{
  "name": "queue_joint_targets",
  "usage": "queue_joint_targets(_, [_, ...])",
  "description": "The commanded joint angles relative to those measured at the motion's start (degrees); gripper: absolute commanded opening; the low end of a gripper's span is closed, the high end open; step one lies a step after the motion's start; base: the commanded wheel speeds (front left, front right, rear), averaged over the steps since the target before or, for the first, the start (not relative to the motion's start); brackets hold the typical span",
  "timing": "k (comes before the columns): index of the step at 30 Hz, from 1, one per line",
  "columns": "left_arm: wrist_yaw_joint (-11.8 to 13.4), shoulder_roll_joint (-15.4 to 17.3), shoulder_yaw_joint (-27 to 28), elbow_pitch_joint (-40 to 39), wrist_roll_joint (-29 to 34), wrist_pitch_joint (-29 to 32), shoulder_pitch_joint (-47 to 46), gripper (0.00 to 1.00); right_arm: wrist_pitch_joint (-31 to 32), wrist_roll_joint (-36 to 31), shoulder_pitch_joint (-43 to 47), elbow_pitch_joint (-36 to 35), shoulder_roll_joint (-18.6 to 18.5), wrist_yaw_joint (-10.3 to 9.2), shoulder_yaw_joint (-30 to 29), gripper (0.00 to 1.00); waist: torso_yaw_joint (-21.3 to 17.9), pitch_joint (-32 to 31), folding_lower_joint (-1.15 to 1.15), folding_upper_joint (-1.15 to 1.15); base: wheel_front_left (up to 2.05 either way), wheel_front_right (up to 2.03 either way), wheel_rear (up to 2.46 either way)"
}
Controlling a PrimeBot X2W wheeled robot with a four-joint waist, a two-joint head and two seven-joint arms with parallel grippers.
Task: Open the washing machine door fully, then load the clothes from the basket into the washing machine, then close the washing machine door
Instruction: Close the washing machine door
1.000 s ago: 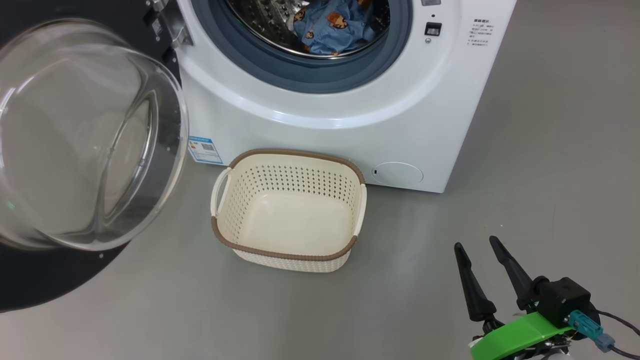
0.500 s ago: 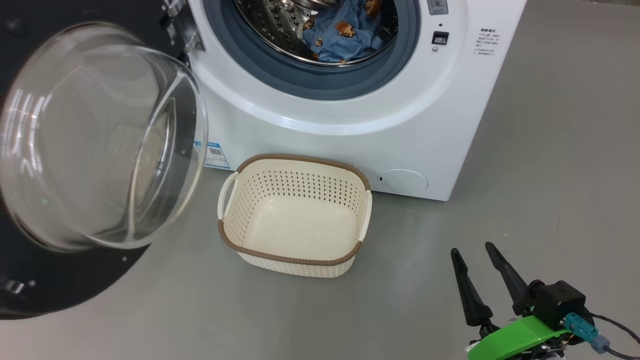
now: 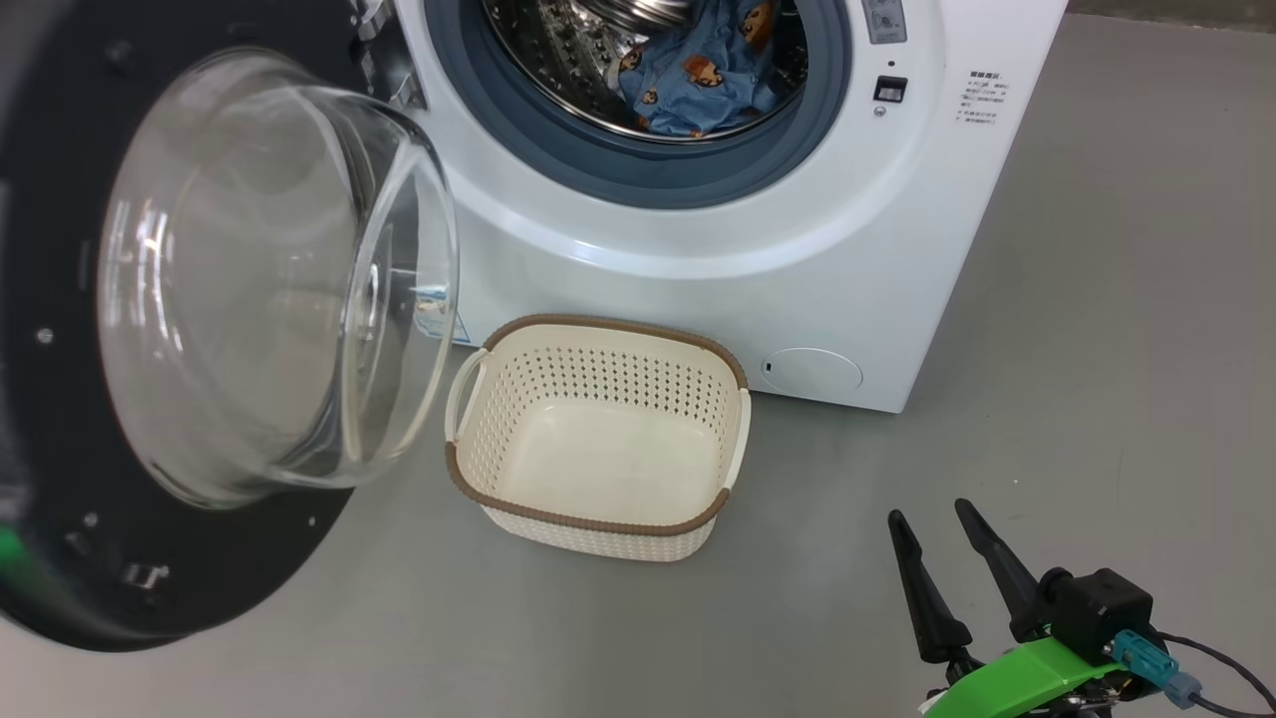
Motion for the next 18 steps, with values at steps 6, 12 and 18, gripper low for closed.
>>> queue_joint_targets(6, [2.84, 0.08, -0.64, -7.94, -2.61, 5.73, 3.13, 0.00, -0.20, 1.07, -0.98, -0.55, 0.27, 0.35, 1.66, 1.00, -0.14, 0.12, 0.00, 0.00, 0.00, 0.00, 0.00])
queue_joint_targets(12, [4.43, -2.46, -2.31, -14.62, -4.46, 10.06, 6.76, 0.00, -0.24, 1.53, -1.27, -0.02, 0.39, 0.35, 1.89, 1.00, -0.60, 0.48, 0.00, 0.00, 0.00, 0.00, 0.00])
queue_joint_targets(18, [5.17, -5.72, -4.37, -21.27, -5.71, 12.64, 9.44, 0.00, -0.27, 2.04, -1.68, 0.87, 0.45, 0.35, 2.24, 1.00, -1.33, 0.67, 0.00, 0.00, 0.00, 0.00, 0.00])
